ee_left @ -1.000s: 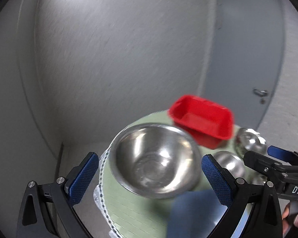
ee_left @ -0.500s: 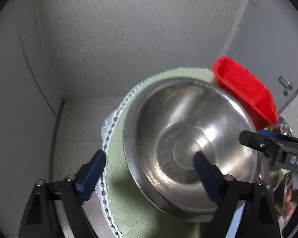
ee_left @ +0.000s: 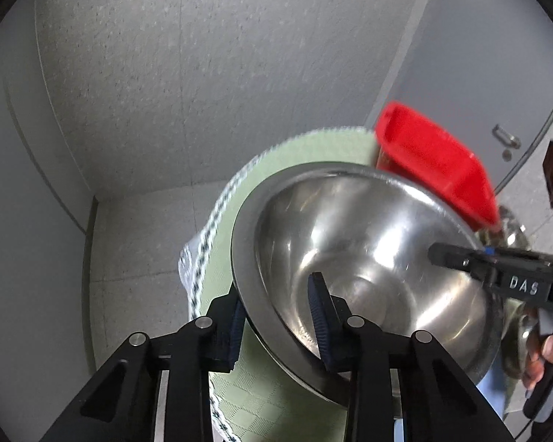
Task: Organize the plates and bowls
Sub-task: 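Lift the large steel bowl with the right tool and lower it into the red basin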
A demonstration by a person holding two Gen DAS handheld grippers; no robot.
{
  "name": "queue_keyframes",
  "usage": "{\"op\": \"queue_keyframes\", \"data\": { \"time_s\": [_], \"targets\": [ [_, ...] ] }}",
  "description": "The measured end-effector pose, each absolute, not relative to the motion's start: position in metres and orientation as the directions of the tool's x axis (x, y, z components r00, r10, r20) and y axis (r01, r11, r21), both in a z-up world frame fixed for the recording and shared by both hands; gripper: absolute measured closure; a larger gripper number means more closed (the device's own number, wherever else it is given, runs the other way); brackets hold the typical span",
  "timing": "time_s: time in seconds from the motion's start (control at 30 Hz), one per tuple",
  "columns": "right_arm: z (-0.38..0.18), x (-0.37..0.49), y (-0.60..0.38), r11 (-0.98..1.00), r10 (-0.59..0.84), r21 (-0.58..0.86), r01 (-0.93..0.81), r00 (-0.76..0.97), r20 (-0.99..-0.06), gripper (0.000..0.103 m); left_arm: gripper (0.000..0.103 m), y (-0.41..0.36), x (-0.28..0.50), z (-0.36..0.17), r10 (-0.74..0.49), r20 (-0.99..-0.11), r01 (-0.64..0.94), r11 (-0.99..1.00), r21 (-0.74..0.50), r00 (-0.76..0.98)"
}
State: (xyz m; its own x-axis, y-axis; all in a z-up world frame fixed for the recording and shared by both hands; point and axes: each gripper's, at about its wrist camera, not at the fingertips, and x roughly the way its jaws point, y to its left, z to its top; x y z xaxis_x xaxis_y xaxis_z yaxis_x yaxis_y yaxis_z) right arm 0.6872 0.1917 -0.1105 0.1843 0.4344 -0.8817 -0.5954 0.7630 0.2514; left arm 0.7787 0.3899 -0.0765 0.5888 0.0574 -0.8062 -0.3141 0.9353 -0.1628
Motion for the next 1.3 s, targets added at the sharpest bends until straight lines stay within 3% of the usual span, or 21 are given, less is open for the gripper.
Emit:
{"op": "queue_keyframes", "data": {
  "time_s": [0.23, 0.47, 0.73, 1.3],
  "targets": [
    [-0.06, 0.682, 0.177, 0.747, 0.518, 0.295, -0.596, 0.244, -0.82, 0.071, 0.074, 0.389, 0.777, -0.021, 0.067, -0.722, -0.232, 0.964, -0.132, 0.689],
    [-0.026, 0.713, 0.136, 0.8, 0.521, 0.302, -0.519, 0.35, -0.779, 0.071, 0.074, 0.363, 0.83, -0.004, -0.027, -0.676, -0.087, 0.987, -0.135, 0.736],
    [-0.04, 0.774, 0.098, 0.869, 0.444, 0.281, -0.408, 0.391, -0.806, 0.071, 0.074, 0.345, 0.9, -0.035, -0.111, -0.699, 0.02, 0.99, -0.137, 0.707],
    [-0.078, 0.82, 0.092, 0.92, 0.321, 0.183, -0.347, 0.396, -0.861, 0.071, 0.072, 0.294, 1.016, -0.094, -0.066, -0.797, 0.059, 0.998, -0.038, 0.6]
  ]
}}
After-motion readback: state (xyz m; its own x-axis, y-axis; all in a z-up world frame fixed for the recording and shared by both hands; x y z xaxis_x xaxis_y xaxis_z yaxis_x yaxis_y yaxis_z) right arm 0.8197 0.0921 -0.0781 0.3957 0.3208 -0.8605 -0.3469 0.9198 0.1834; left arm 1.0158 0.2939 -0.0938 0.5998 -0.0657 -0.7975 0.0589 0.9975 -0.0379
